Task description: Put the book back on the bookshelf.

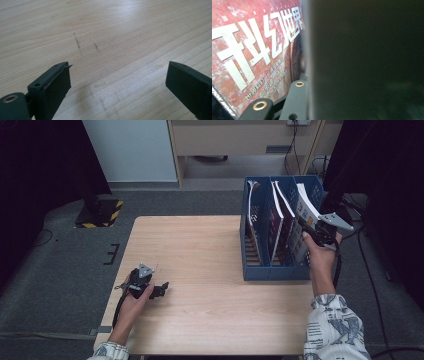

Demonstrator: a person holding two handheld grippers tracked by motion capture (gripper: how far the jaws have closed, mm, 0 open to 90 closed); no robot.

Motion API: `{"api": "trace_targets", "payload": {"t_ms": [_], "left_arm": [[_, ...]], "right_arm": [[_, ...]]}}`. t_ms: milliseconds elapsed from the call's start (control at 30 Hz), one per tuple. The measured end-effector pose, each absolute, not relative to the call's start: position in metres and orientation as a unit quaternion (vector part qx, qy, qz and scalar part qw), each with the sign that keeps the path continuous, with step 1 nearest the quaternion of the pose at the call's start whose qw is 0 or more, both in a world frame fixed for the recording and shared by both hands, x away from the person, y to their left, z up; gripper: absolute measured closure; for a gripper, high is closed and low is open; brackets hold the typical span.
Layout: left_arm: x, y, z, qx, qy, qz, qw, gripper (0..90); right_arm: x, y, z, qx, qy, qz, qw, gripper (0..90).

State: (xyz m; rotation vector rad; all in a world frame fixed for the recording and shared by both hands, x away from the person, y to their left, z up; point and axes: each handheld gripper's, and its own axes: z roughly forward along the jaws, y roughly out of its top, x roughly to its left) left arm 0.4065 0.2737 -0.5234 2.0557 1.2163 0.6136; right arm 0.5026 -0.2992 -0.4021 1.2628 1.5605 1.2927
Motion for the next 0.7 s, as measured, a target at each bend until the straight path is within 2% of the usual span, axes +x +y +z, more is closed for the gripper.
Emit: {"api": "trace_targets", "payload": {"t_ms": [267,700], "left_arm": [[0.4065,0.2735,-0.5231,0.787,0.464,0.234,0.333,5.6],[0.4068,0.2731,-0.5234,0.787,0.464,0.231,0.335,5.7]], "right_arm": [[0.503,-0.2963,-0.4025,0.485,0.611,0.512,0.36,72.5],[0.5079,-0.3014,-0.404,0.494,0.583,0.501,0.407,73.5]]}}
